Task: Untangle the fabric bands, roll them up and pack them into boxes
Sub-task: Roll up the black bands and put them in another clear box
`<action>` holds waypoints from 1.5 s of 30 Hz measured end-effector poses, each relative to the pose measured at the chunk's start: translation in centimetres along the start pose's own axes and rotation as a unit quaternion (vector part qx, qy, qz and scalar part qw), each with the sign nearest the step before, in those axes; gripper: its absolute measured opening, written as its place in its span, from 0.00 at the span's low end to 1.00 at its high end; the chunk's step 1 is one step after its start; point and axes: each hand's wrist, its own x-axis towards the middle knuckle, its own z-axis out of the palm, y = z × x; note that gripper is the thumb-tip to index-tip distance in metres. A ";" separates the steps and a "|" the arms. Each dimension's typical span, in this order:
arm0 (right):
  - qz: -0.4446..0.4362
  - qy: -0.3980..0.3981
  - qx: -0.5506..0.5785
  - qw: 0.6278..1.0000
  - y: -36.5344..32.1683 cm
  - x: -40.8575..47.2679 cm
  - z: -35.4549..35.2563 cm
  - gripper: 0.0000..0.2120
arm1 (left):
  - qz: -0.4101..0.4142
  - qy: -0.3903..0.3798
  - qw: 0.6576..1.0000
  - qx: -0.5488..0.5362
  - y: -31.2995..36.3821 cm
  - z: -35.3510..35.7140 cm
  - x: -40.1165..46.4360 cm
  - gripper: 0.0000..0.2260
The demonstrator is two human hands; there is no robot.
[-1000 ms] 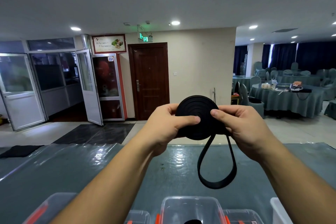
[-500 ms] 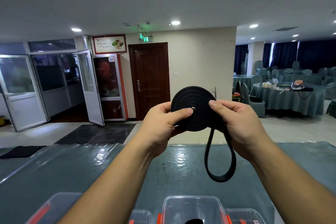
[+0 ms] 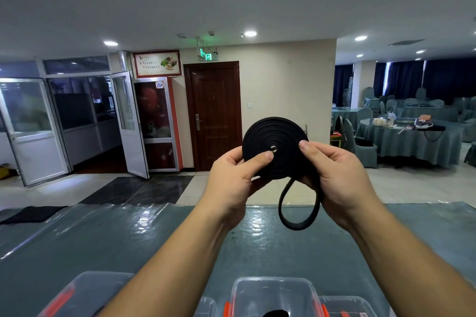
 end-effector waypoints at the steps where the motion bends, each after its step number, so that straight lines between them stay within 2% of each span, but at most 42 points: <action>1: 0.003 0.000 0.004 1.000 0.2 -0.1 0.1 0.12 | 0.001 0.007 1.000 -0.013 -0.3 0.3 -0.2 0.06; 4: 0.013 0.008 0.012 1.000 0.4 -0.4 -0.2 0.12 | -0.013 0.002 1.000 -0.027 -0.8 0.8 -0.4 0.06; 9: 0.033 -0.003 0.004 0.999 -0.2 -0.7 -1.1 0.11 | -0.037 -0.020 0.999 0.019 0.1 0.4 -0.3 0.10; 16: 0.004 0.020 0.037 0.999 0.1 -1.1 -0.6 0.12 | -0.026 0.003 0.999 -0.046 -1.3 1.7 -0.8 0.08; 20: 0.012 0.034 -0.004 0.999 -0.2 -1.1 -1.6 0.12 | -0.042 -0.037 0.997 0.044 -0.6 0.8 -0.8 0.08; 22: 0.014 0.039 0.014 0.999 -0.4 -1.1 -1.5 0.12 | -0.044 -0.050 0.996 0.063 -0.3 0.5 -0.8 0.08; 29: -0.012 0.049 0.029 0.998 0.3 -1.5 -0.2 0.14 | -0.015 -0.011 0.999 -0.029 -1.8 1.9 -1.6 0.09; 34: 0.008 0.031 0.011 0.999 0.3 -1.5 -1.6 0.12 | -0.029 -0.032 0.999 0.028 -1.5 1.2 -1.6 0.10; 41: 0.014 0.037 0.025 0.999 0.8 -1.9 -1.6 0.12 | -0.065 -0.014 0.998 -0.016 -2.4 1.3 -2.2 0.09; 45: 0.030 -0.003 -0.043 0.999 1.0 -1.6 -2.6 0.13 | -0.061 -0.026 0.997 0.043 -1.8 1.1 -1.7 0.11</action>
